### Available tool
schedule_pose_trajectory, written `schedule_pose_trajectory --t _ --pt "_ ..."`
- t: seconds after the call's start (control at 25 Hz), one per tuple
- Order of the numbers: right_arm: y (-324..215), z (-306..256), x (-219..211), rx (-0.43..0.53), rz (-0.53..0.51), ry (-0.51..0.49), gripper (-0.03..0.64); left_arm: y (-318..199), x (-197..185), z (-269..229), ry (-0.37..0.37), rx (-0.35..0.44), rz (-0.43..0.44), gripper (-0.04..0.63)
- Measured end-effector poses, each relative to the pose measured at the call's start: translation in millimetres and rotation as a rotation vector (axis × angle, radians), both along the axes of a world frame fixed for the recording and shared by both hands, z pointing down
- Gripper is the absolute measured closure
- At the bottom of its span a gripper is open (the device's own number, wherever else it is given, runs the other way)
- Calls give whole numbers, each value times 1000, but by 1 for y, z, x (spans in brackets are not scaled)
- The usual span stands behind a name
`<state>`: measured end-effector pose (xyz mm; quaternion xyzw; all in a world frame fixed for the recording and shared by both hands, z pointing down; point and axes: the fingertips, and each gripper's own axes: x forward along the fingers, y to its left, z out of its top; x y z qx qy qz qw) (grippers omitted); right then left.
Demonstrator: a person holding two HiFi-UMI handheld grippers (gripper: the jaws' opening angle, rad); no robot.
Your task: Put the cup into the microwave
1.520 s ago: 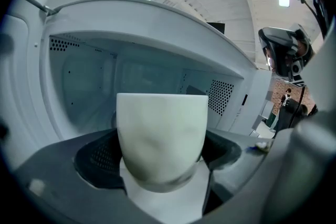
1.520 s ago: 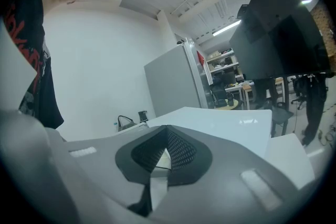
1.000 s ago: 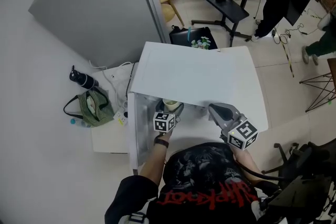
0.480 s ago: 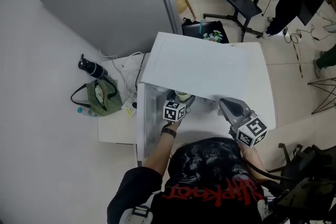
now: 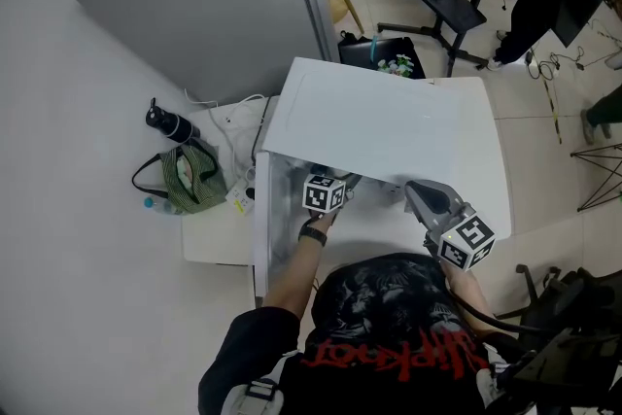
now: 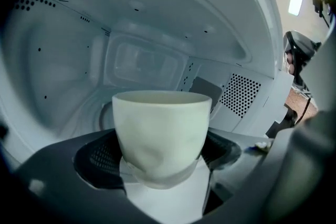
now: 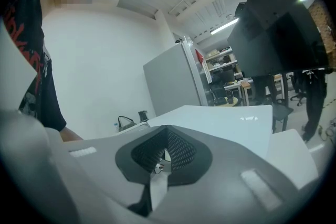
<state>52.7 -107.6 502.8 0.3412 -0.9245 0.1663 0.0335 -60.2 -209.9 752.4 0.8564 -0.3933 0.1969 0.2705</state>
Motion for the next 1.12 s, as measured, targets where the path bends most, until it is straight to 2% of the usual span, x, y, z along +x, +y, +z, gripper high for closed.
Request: schedule_pose_trajectory --t 0.12,0.32,0.52,0.6,0.84,1.0,1.12 --pt "0 1 -1 -4 1 1 617 -4 1 2 -17 -4 6 163" --pt "0 5 4 -35 14 -43 617 -7 5 0 -1 -4 -2 163" --pt "0 7 6 -45 19 -51 617 -1 6 10 -117 31 21 163" --pt "0 7 7 -43 22 -51 617 0 6 13 -140 38 17 163" --pt "0 8 9 -48 26 -56 617 -5 6 14 -151 26 21 163" --pt "1 7 7 -60 19 -79 617 -12 4 12 -123 13 17 163" --pt "1 7 5 -59 14 -75 617 -16 3 13 -140 3 28 163"
